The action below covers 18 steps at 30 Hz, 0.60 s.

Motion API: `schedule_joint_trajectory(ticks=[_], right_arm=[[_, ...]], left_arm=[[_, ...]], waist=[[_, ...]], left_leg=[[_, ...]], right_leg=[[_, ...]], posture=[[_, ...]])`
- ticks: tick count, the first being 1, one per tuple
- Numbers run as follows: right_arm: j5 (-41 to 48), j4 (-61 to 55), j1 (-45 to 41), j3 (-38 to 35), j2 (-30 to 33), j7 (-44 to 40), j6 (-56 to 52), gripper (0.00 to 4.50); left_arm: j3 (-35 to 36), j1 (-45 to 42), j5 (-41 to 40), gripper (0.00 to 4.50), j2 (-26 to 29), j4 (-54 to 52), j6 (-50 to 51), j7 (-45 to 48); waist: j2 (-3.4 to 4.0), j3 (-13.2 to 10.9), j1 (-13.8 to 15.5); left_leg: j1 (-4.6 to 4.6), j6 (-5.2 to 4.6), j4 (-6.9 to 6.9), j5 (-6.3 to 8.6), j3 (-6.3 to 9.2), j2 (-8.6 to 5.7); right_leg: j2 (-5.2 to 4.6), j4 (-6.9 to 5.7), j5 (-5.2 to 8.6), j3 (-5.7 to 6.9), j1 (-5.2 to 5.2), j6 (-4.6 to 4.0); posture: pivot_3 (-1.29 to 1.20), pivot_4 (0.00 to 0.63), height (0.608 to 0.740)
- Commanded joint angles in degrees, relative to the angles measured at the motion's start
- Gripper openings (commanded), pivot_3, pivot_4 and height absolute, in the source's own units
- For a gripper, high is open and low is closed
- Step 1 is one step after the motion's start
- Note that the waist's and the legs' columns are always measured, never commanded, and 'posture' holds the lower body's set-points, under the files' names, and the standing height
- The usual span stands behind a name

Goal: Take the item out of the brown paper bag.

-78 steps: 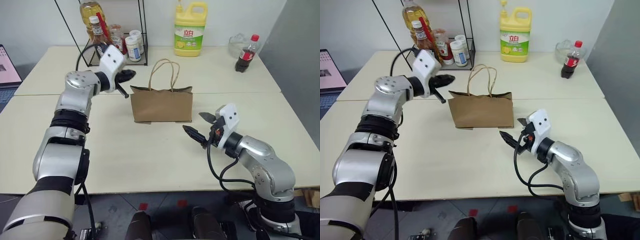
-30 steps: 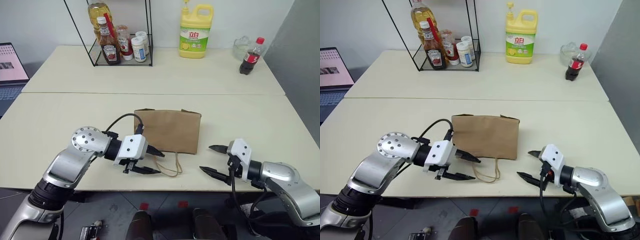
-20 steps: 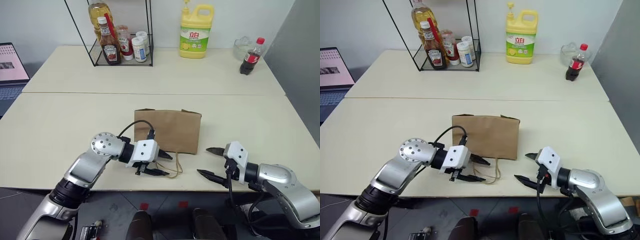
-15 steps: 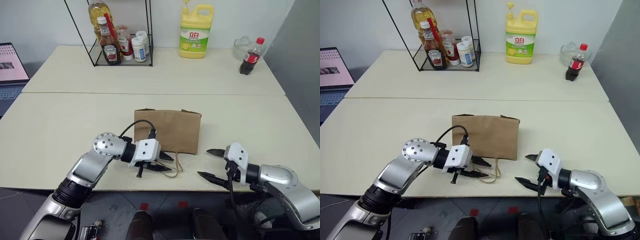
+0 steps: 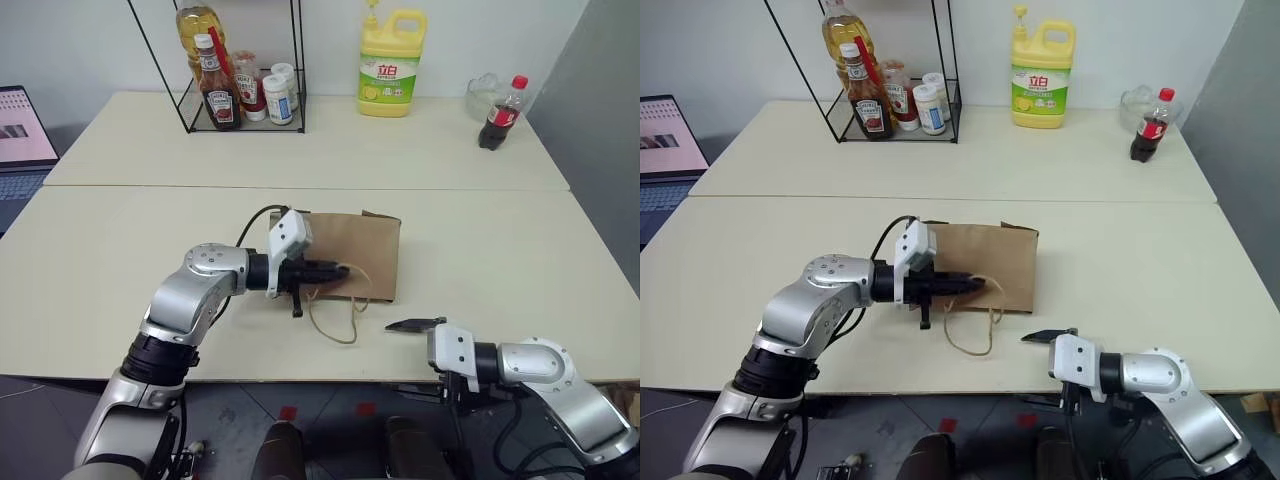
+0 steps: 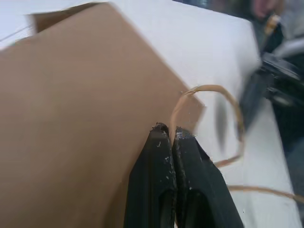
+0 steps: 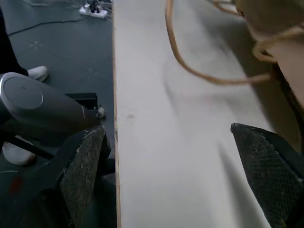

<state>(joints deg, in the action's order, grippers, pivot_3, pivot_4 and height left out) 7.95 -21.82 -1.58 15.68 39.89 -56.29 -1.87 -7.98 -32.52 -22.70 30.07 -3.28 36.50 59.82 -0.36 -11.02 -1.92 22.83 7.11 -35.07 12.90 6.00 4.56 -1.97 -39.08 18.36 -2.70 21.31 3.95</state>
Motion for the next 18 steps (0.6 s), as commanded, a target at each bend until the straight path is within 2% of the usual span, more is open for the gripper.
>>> schedule_joint_trajectory(ticks=[1, 6, 12, 15, 18], right_arm=[[-0.75, 0.98, -1.02, 0.54, -0.49, -0.93, 4.65, 4.50], [-2.30, 9.05, -8.64, 5.39, -7.81, -1.41, 10.10, 4.50], [-2.70, 17.14, -14.75, 7.49, -13.51, -1.52, 12.01, 4.50], [-2.15, 18.92, -15.72, 7.59, -14.45, -2.13, 12.24, 3.94], [-1.82, 19.42, -15.81, 7.45, -14.66, -2.18, 12.42, 2.90]], left_arm=[[1.83, -1.17, -1.49, 0.02, -0.06, -0.89, 0.87, -1.12], [2.12, -0.71, -2.34, 0.02, -0.49, -2.04, 2.28, -2.31], [1.95, -0.53, -2.87, 0.02, -0.26, -3.13, 2.93, -3.05], [2.21, -0.44, -3.21, 0.00, 0.16, -3.57, 3.31, -3.21], [2.50, -0.26, -3.36, 0.00, 0.38, -3.89, 3.55, -3.56]], waist=[[0.00, 0.00, 0.05], [-0.06, 0.04, -0.15], [-0.06, 0.04, 0.04], [-0.07, 0.04, 0.08], [-0.07, 0.04, 0.09]], left_leg=[[0.00, 0.02, 0.00, -0.01, 0.00, 0.00], [-0.07, 0.19, 0.01, -0.11, 0.02, 0.00], [-0.02, 0.20, -0.01, -0.12, 0.03, 0.00], [-0.02, 0.21, -0.01, -0.12, 0.04, 0.00], [-0.01, 0.21, -0.01, -0.12, 0.04, 0.00]], right_leg=[[0.00, 0.00, 0.00, 0.00, 0.00, 0.00], [0.01, -0.04, 0.00, 0.01, -0.02, -0.01], [0.00, 0.00, -0.01, 0.04, -0.04, -0.01], [0.00, -0.02, -0.01, 0.05, -0.04, -0.01], [0.00, -0.01, -0.01, 0.06, -0.04, -0.01]], posture=[[0.00, 0.150, 0.740], [0.00, 0.150, 0.740], [0.00, 0.150, 0.740], [0.00, 0.150, 0.740], [0.00, 0.150, 0.740]])
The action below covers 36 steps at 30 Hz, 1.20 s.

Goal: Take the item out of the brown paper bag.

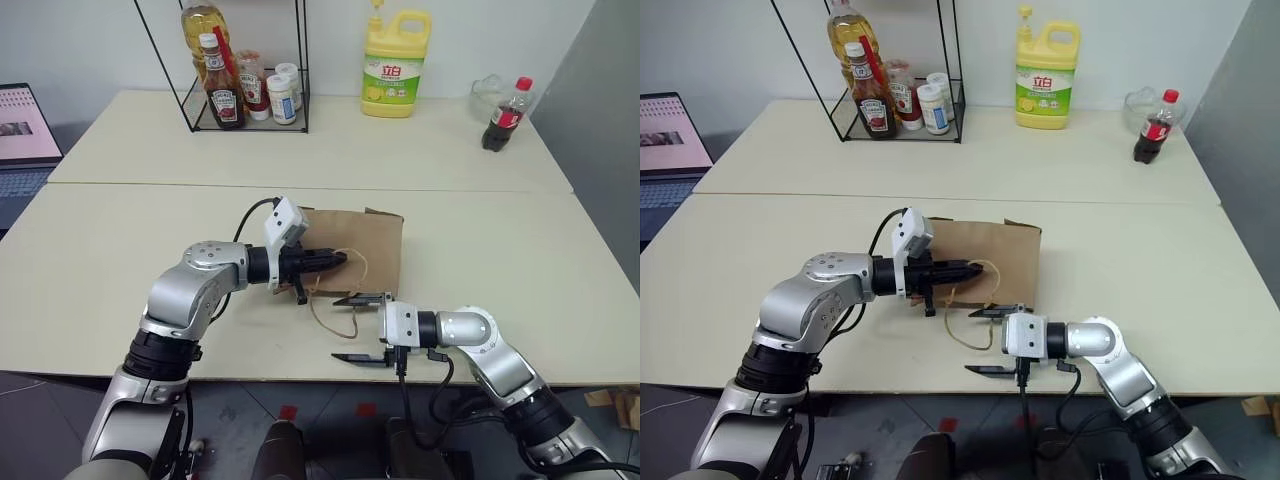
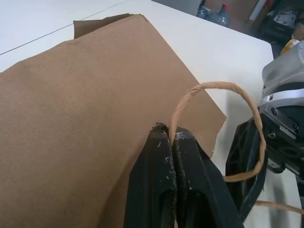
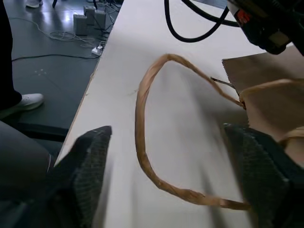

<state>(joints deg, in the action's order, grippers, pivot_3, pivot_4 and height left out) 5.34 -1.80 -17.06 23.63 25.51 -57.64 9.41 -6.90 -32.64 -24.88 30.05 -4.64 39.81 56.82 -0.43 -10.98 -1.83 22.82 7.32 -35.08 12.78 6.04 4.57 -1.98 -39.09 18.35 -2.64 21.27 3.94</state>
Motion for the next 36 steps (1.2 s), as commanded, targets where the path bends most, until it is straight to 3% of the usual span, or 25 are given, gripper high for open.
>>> schedule_joint_trajectory(ticks=[1, 8, 12, 21, 36], right_arm=[[0.87, -0.67, -0.25, -0.45, -0.27, -0.93, 1.22, 2.54], [-0.21, -0.93, 0.73, 0.34, 0.46, -1.70, 2.43, 0.02], [-10.05, 3.81, 0.15, 4.32, 4.94, -2.17, 6.65, 0.02], [-17.68, 7.36, -1.21, 6.05, 7.50, 0.28, 12.58, 0.02], [-17.95, 8.48, -1.38, 5.42, 8.47, 1.08, 11.78, 0.02]], left_arm=[[1.54, -0.11, -1.24, 0.00, 0.38, -2.57, 0.36, -0.75], [2.78, -1.75, -2.21, 0.00, -0.46, -1.25, 2.06, -3.25], [3.39, -4.82, -2.15, 0.00, -1.17, 1.98, 3.41, -5.62], [6.35, -15.34, -2.49, 0.00, -3.86, 9.81, 8.88, -13.28], [11.44, -26.13, -2.99, 0.00, -6.76, 16.43, 11.18, -19.01]], waist=[[0.00, 0.00, -0.01], [0.00, 0.00, -0.02], [-0.01, 0.01, 0.04], [-0.11, 0.08, 0.12], [-0.19, 0.19, 0.09]], left_leg=[[-0.01, 0.00, 0.00, 0.00, 0.00, 0.00], [-0.01, -0.01, 0.00, 0.00, 0.01, 0.00], [-0.01, -0.01, -0.01, 0.00, 0.01, 0.00], [-0.07, 0.00, -0.03, 0.00, 0.04, -0.02], [-0.17, 0.02, -0.06, -0.01, 0.05, -0.02]], right_leg=[[0.00, 0.00, 0.00, 0.00, 0.00, 0.00], [0.00, -0.02, 0.00, 0.00, 0.00, 0.00], [0.00, -0.01, 0.00, 0.02, -0.01, 0.00], [-0.01, 0.01, 0.00, 0.05, -0.11, 0.01], [-0.01, 0.01, -0.02, 0.05, -0.24, 0.03]], posture=[[0.00, 0.150, 0.740], [0.00, 0.150, 0.740], [0.00, 0.150, 0.740], [0.00, 0.150, 0.740], [0.00, 0.150, 0.740]])
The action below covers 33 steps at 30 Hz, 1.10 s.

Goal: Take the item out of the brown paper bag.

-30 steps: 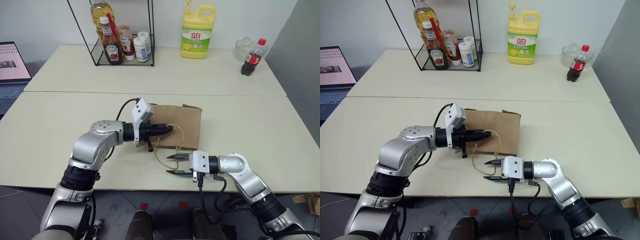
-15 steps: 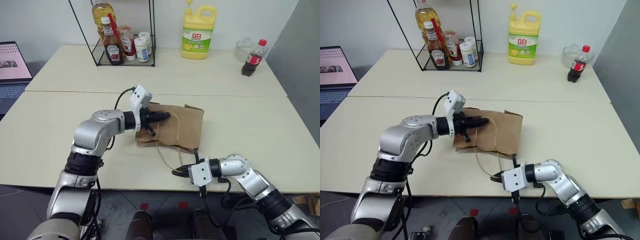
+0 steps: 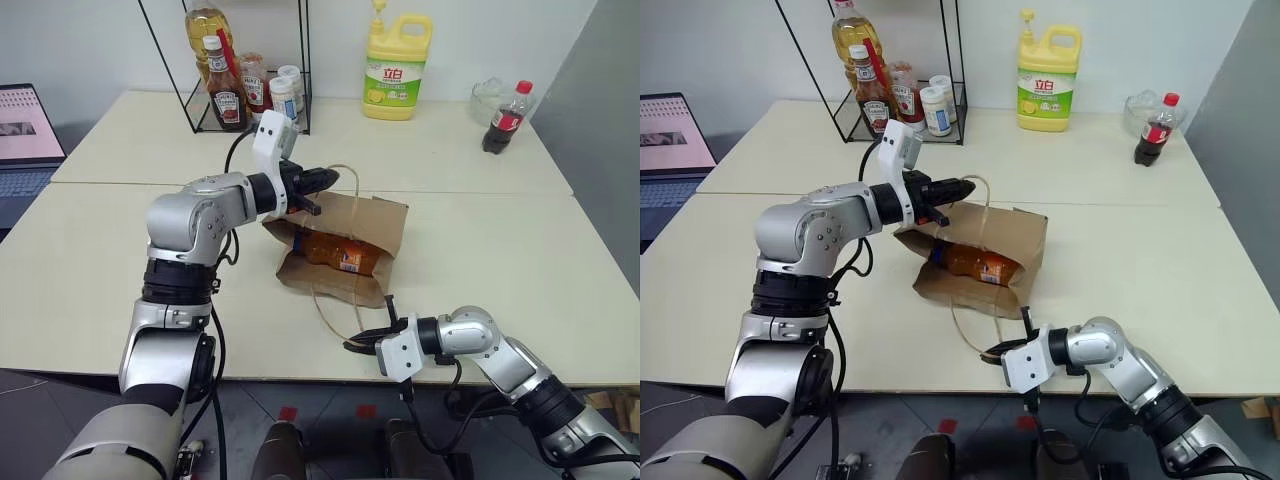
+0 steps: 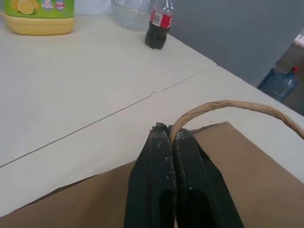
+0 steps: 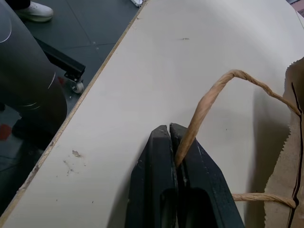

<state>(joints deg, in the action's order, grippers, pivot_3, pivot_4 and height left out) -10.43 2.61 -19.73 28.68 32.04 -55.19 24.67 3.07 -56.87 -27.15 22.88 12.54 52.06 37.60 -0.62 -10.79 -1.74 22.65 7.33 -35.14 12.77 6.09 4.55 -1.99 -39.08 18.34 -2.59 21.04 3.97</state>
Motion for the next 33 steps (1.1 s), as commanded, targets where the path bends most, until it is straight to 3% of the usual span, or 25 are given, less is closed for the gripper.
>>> schedule_joint_trajectory(ticks=[1, 3, 11, 17, 21, 28, 33], right_arm=[[-0.78, 3.49, 1.36, -0.24, 1.73, -1.63, -4.91, 0.20], [2.60, 1.63, 1.70, -1.28, 1.45, -2.77, -8.49, 0.51], [11.44, -11.80, 3.76, -8.09, 5.97, -4.56, -20.84, 3.24], [17.64, -21.15, 6.18, -15.41, 12.24, -5.82, -29.85, 3.24], [24.06, -27.21, 7.02, -19.76, 11.96, -3.67, -40.17, 3.24], [44.61, -34.27, -1.51, -22.07, -7.54, 14.07, -70.29, 3.24], [43.11, -28.52, -6.89, -16.06, -17.74, 19.25, -72.14, 3.24]], left_arm=[[1.39, -1.67, -0.65, 0.00, 0.52, -0.94, -1.15, 0.48], [1.01, -0.88, -0.56, 0.00, 0.79, -1.66, -1.22, 1.19], [0.45, 2.15, -1.53, 0.00, 0.46, -6.52, -0.55, 2.35], [0.76, 2.44, -2.03, 0.00, 0.99, -6.98, -0.28, 2.44], [0.77, 2.41, -2.07, 0.00, 1.08, -6.76, -0.55, 2.42], [0.61, 1.30, -1.63, 0.00, 1.31, -4.95, -1.38, 2.65], [-0.89, 0.78, -0.49, 0.00, 1.98, -4.36, -2.63, 3.75]], waist=[[0.00, 0.01, 0.00], [0.00, 0.00, 0.01], [-0.01, -0.01, 0.26], [-0.01, -0.03, 0.07], [-0.02, -0.03, 0.02], [-0.02, -0.03, -0.24], [-0.02, -0.04, -0.11]], left_leg=[[-0.01, 0.00, 0.00, 0.00, 0.00, 0.00], [-0.05, 0.00, 0.00, 0.00, 0.00, 0.00], [0.05, 0.01, -0.01, 0.00, 0.00, -0.01], [0.10, 0.00, -0.01, 0.00, -0.01, -0.01], [0.09, 0.00, 0.01, 0.00, 0.00, -0.01], [0.11, 0.00, 0.01, 0.00, 0.01, 0.00], [0.20, 0.00, 0.04, 0.00, 0.04, 0.00]], right_leg=[[0.00, 0.00, 0.00, 0.00, -0.02, 0.00], [-0.01, 0.00, 0.00, -0.01, -0.06, 0.00], [-0.02, 0.05, 0.00, 0.03, -0.05, 0.00], [-0.02, 0.04, 0.00, 0.00, 0.05, 0.00], [-0.01, 0.04, 0.00, 0.01, 0.06, 0.00], [0.00, -0.02, 0.00, 0.00, 0.12, 0.00], [0.00, 0.02, 0.00, 0.02, 0.21, 0.00]], posture=[[0.00, 0.150, 0.740], [0.00, 0.150, 0.740], [0.00, 0.150, 0.740], [0.00, 0.150, 0.740], [0.00, 0.150, 0.740], [0.00, 0.150, 0.740], [0.00, 0.150, 0.740]])
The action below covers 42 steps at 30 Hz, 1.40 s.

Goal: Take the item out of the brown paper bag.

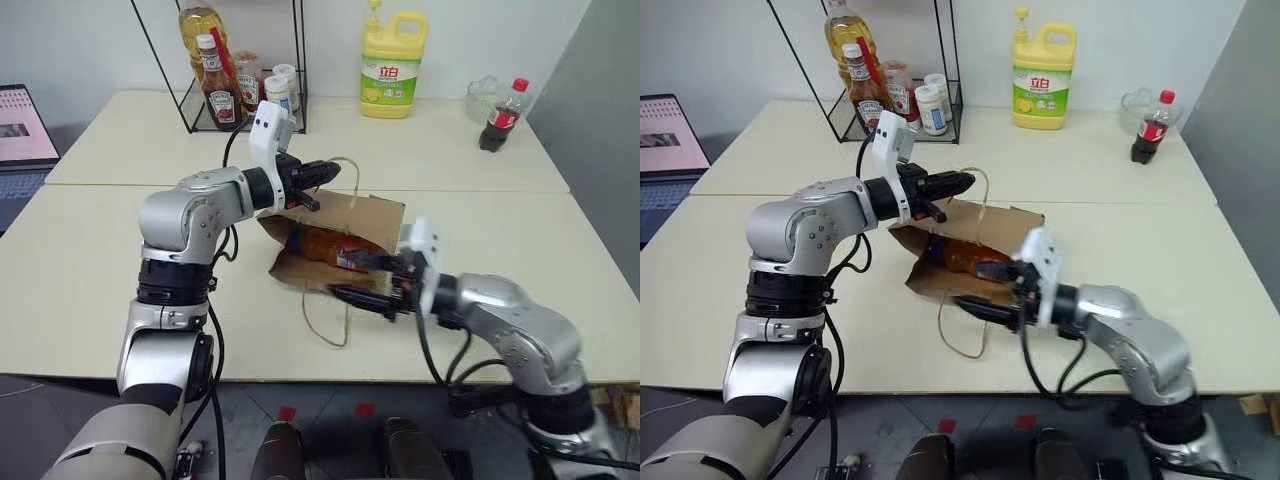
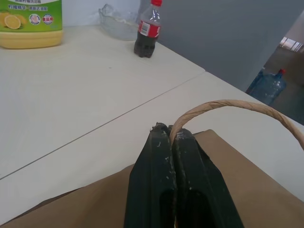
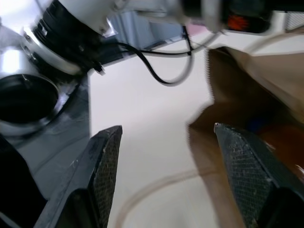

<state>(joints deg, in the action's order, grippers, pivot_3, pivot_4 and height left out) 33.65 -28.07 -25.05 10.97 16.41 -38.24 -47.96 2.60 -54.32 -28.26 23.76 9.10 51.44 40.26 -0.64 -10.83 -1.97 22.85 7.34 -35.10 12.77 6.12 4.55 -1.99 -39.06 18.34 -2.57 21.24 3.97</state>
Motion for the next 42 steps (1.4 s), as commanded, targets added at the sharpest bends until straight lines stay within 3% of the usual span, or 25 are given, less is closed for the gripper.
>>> schedule_joint_trajectory(ticks=[1, 7, 13, 17, 23, 31, 34, 42], right_arm=[[-2.04, 4.36, -2.37, 2.57, -3.76, 3.01, 1.61, 3.24], [-6.14, 14.43, -4.69, 4.88, -9.77, 3.85, 8.02, 3.24], [-12.35, 20.33, -5.68, 4.90, -10.44, 6.40, 13.01, 3.24], [-15.32, 19.99, -5.59, 4.01, -8.37, 7.87, 13.24, 2.30], [-19.64, 17.22, -5.36, 4.81, -3.62, 8.63, 13.22, 0.06], [-34.33, 20.61, -9.85, 10.55, 1.55, 12.84, 17.87, 0.02], [-38.83, 24.33, -12.21, 12.09, 2.35, 13.86, 19.82, 0.60], [-49.75, 31.94, -17.14, 18.38, 5.03, 11.51, 25.87, 3.50]], left_arm=[[-0.43, -1.83, 0.60, 0.00, 1.17, -0.89, -1.96, 1.30], [0.13, -1.82, 0.35, 0.00, 1.61, -1.44, -1.45, 1.26], [0.53, -1.12, 0.02, 0.00, 1.68, -2.46, -1.03, 0.71], [0.76, -0.81, -0.32, 0.00, 1.73, -2.95, -0.84, 0.50], [0.68, -0.74, -0.43, 0.00, 1.21, -2.63, -1.23, 0.43], [0.35, -1.47, -0.34, 0.00, 0.31, -1.68, -1.88, 0.75], [0.29, -1.67, -0.26, 0.00, -0.10, -1.46, -2.01, 0.78], [0.29, -1.73, -0.31, 0.00, -0.59, -1.69, -1.96, 0.85]], waist=[[0.00, 0.00, 0.19], [0.00, 0.00, 0.03], [0.00, 0.00, 0.00], [0.00, 0.00, 0.00], [0.00, 0.00, 0.02], [0.00, 0.00, -0.09], [0.00, 0.00, -0.12], [0.00, 0.00, -0.27]], left_leg=[[0.03, 0.00, 0.00, 0.00, 0.00, -0.01], [0.04, -0.01, 0.02, 0.00, 0.00, 0.00], [0.05, -0.01, 0.05, 0.00, 0.00, 0.00], [0.05, -0.01, 0.06, 0.00, 0.00, 0.00], [0.06, -0.01, 0.06, 0.00, 0.00, 0.00], [0.06, -0.01, 0.08, 0.00, -0.02, 0.00], [0.06, -0.01, 0.08, 0.00, -0.02, 0.00], [0.06, -0.01, 0.10, 0.00, -0.02, -0.01]], right_leg=[[-0.01, 0.01, 0.00, 0.01, 0.02, 0.00], [0.00, -0.02, 0.00, 0.01, 0.09, 0.00], [0.00, -0.03, 0.00, 0.01, 0.12, 0.00], [0.00, -0.03, 0.00, 0.00, 0.13, 0.00], [0.00, -0.03, 0.00, 0.00, 0.13, 0.00], [0.00, -0.03, 0.00, -0.02, 0.17, 0.00], [0.00, -0.02, 0.00, -0.02, 0.17, 0.00], [0.00, 0.00, 0.00, -0.01, 0.16, 0.00]], posture=[[0.00, 0.150, 0.740], [0.00, 0.150, 0.740], [0.00, 0.150, 0.740], [0.00, 0.150, 0.740], [0.00, 0.150, 0.740], [0.00, 0.150, 0.740], [0.00, 0.150, 0.740], [0.00, 0.150, 0.740]])
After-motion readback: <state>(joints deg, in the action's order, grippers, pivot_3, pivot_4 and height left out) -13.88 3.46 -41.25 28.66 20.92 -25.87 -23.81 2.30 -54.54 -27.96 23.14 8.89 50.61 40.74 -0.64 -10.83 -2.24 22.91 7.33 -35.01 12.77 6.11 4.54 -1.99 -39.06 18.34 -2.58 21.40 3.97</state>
